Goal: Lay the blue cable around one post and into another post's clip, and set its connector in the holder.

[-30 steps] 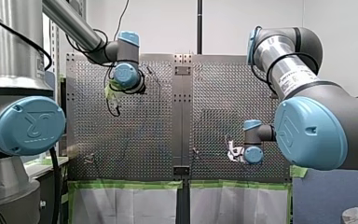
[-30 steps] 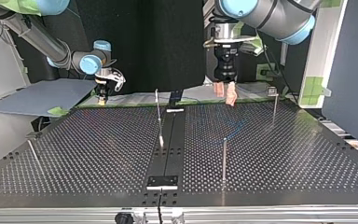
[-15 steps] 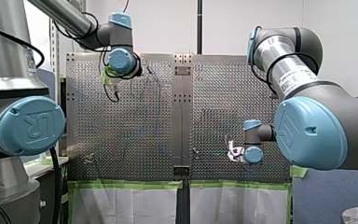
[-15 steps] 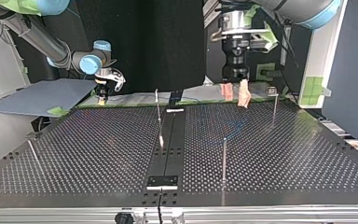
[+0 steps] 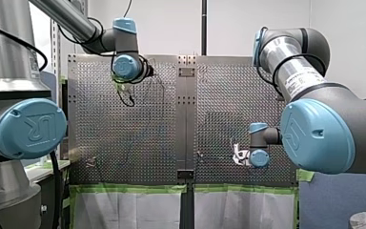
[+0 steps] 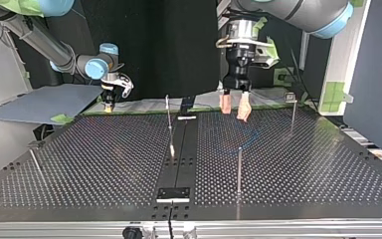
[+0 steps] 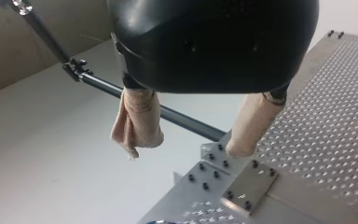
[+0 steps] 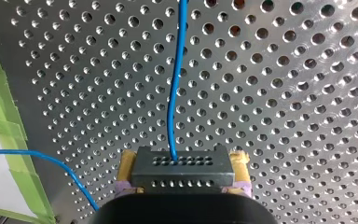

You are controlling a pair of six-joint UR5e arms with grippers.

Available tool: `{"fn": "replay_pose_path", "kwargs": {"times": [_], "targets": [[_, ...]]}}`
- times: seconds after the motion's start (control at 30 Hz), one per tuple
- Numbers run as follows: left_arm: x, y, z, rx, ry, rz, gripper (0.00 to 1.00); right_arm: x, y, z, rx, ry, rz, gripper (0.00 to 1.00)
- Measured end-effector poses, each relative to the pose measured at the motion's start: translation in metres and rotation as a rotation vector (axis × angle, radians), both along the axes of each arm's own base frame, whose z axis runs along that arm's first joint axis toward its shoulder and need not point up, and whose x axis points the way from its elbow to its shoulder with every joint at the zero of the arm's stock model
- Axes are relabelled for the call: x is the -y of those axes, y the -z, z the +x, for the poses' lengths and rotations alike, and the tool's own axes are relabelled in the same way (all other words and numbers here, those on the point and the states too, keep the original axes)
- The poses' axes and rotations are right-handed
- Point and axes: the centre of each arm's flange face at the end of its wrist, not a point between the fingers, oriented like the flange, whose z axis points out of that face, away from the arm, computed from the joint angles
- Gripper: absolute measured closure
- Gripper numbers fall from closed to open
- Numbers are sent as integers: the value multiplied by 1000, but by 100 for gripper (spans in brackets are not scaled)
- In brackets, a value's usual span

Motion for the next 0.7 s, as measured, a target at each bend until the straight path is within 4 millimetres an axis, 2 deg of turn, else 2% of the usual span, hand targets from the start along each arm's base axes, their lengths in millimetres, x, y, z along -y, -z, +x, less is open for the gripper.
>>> {"fn": "replay_pose_path", "kwargs": {"times": [0.27, 0.7], "targets": [[9, 17, 7, -28, 52, 34, 0, 1, 0, -2, 0, 3, 0, 100], [4, 11, 5, -19, -2, 73, 0, 1, 0, -2, 0, 3, 0, 100]]}}
